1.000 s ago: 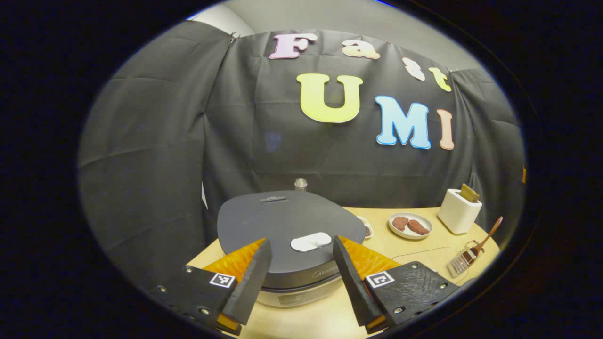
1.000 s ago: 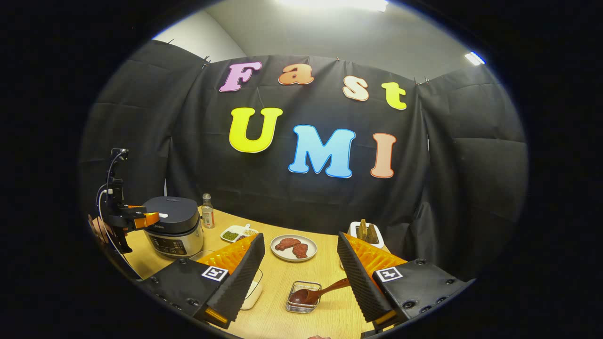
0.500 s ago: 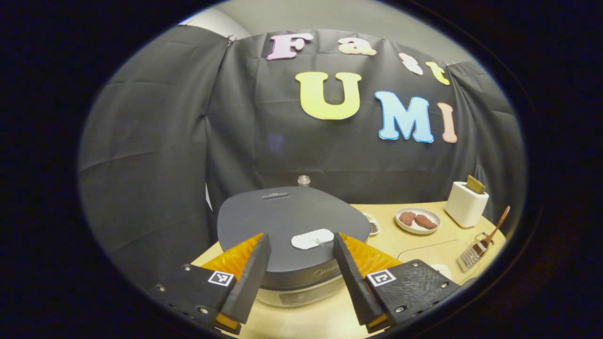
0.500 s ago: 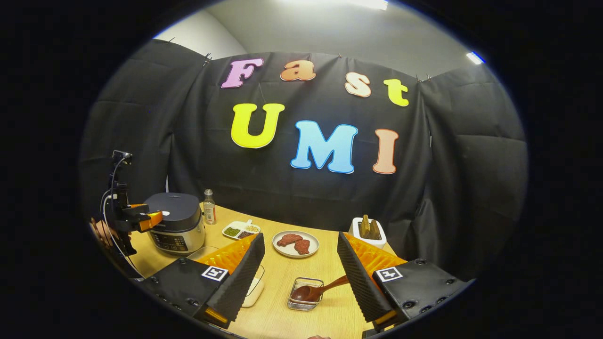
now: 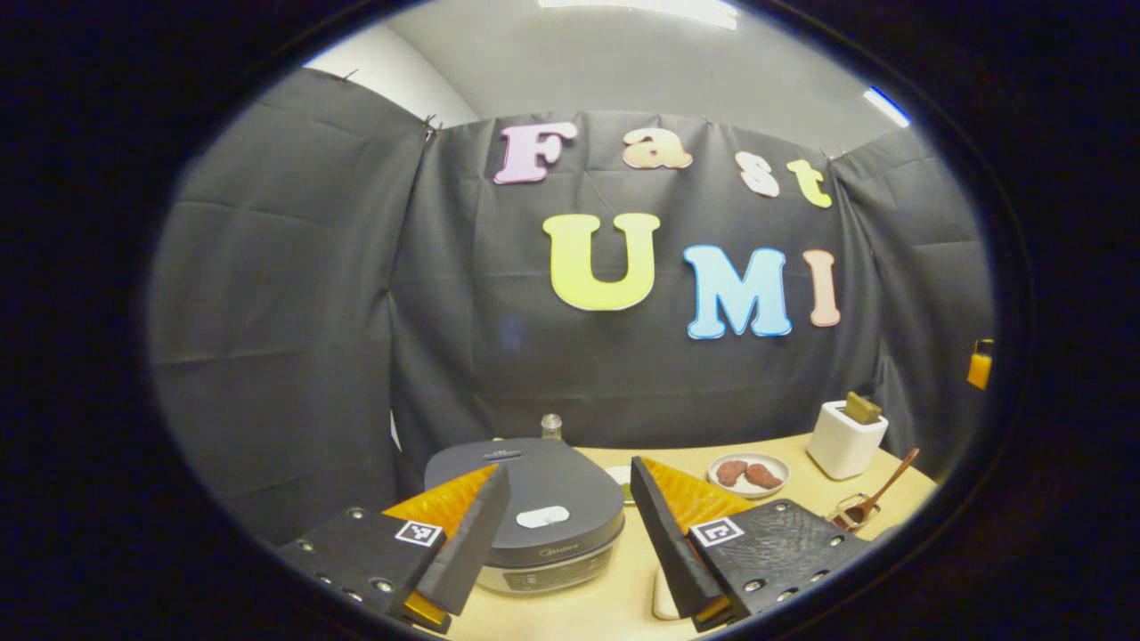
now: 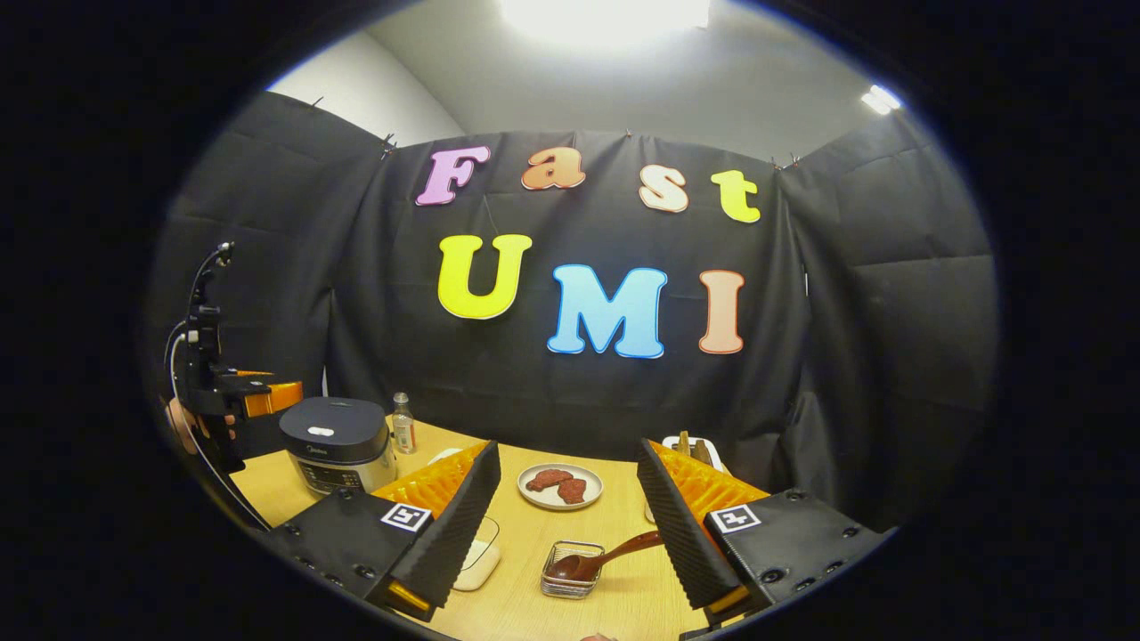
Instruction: Close the left gripper, press the button to open the rice cooker; take a wooden spoon from the chopstick holder with the right hand, scoop a spoonful of rice and pour it into the rice cooker, then put the wooden spoon back into the chopstick holder.
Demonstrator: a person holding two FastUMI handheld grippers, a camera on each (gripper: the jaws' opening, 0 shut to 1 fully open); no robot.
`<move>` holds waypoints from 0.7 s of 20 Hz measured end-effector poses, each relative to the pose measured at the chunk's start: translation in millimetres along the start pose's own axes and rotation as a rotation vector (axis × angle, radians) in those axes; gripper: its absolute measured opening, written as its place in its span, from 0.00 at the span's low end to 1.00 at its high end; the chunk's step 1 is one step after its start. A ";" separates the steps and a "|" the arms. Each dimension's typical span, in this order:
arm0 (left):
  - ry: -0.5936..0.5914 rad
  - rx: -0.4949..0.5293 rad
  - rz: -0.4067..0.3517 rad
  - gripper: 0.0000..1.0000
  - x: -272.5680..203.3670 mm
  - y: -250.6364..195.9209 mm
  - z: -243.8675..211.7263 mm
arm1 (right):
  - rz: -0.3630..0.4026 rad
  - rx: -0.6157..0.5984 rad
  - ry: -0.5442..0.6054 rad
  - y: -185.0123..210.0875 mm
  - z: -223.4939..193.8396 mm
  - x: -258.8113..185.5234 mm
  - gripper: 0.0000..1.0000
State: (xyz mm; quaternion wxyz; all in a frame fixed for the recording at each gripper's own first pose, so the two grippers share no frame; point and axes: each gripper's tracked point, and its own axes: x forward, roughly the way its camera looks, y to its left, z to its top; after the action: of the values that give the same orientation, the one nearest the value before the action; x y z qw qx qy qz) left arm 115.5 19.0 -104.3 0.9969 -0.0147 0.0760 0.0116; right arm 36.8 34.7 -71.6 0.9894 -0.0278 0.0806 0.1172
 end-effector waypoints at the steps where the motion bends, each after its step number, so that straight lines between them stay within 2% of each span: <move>1: -0.012 0.017 0.004 0.83 -13.9 -6.1 10.2 | 0.016 0.012 -0.009 0.3 0.4 -5.0 0.98; 4: -0.047 0.048 -0.012 0.83 -55.6 -28.9 33.6 | 0.050 0.041 -0.032 1.2 2.9 -14.9 0.97; 7: -0.069 0.036 -0.018 0.85 -83.4 -34.8 48.1 | 0.060 0.063 -0.044 3.6 8.8 -22.1 0.98; 13: -0.094 0.031 -0.071 0.83 -131.4 -29.6 60.4 | -0.003 0.134 -0.075 10.2 20.1 -32.1 0.96; 14: -0.093 0.034 -0.079 0.87 -136.6 -26.6 60.3 | -0.024 0.150 -0.083 9.3 22.5 -34.8 0.98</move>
State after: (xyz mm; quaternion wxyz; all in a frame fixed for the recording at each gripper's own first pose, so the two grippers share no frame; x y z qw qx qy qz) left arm -9.7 -8.6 -23.3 0.9992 0.0000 0.0291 -0.0286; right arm 4.7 37.4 -44.0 0.9926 0.0501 0.0476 0.1002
